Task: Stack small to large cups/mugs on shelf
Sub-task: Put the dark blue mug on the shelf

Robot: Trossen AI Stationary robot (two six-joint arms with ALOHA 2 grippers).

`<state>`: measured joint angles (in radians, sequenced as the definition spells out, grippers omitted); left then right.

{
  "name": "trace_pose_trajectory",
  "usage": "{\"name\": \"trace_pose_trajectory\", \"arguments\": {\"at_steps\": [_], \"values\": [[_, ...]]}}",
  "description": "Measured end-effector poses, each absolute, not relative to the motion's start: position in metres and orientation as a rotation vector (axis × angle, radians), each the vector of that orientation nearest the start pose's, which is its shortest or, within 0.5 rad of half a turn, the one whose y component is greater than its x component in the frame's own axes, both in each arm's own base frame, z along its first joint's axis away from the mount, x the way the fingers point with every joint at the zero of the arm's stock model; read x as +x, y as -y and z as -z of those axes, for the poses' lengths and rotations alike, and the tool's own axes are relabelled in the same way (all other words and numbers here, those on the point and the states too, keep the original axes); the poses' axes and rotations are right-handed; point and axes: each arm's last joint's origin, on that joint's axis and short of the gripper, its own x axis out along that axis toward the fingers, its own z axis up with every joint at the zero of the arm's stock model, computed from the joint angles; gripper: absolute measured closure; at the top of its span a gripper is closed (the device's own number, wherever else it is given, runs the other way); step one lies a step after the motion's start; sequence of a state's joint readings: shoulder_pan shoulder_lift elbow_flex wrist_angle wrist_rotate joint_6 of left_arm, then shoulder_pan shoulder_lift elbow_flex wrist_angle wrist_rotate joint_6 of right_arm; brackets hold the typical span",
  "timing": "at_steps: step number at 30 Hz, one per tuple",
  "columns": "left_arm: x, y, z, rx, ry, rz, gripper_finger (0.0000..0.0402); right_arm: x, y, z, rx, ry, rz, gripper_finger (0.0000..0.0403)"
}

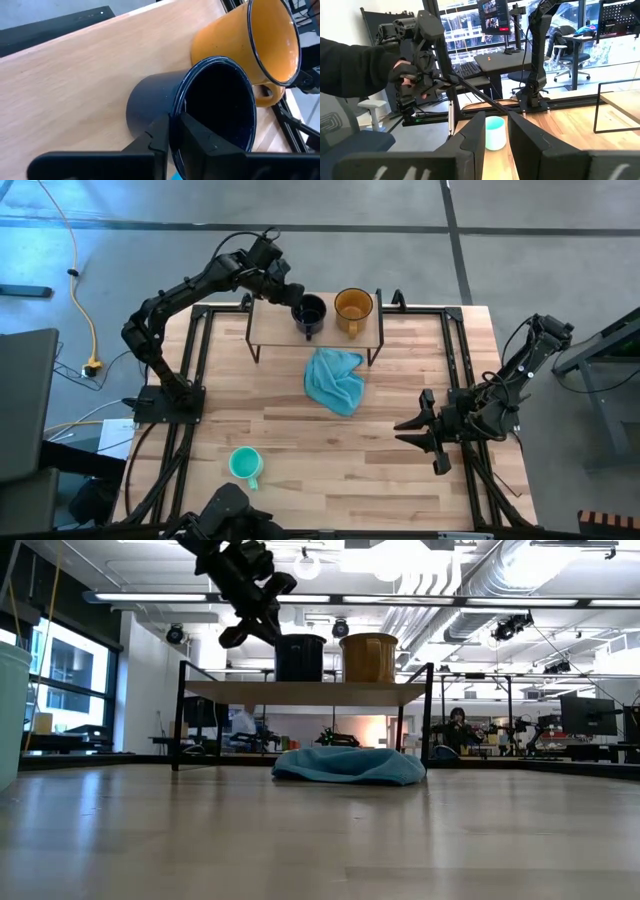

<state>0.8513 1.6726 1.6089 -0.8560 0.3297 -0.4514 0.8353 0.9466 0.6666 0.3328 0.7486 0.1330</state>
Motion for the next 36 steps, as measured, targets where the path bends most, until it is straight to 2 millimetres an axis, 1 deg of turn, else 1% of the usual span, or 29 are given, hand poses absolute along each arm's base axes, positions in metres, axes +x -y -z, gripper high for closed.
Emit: {"name": "trace_pose_trajectory", "arguments": {"at_steps": [6,11,36], "values": [[0.2406,-0.2607,-0.3363,-0.923,-0.64,-0.663,0.035,0.1532,-0.14,-0.3124,0.168,0.031,-0.089,0.033],[0.2406,-0.2607,-0.3363,-0.923,-0.64,-0.663,0.0338,0.1532,-0.14,-0.3123,0.168,0.031,-0.089,0.033],[0.2392,-0.2615,-0.3357,-0.878,-0.657,-0.71,0.0342,0.1532,-0.14,-0.3122,0.167,0.03,-0.089,0.033]]}}
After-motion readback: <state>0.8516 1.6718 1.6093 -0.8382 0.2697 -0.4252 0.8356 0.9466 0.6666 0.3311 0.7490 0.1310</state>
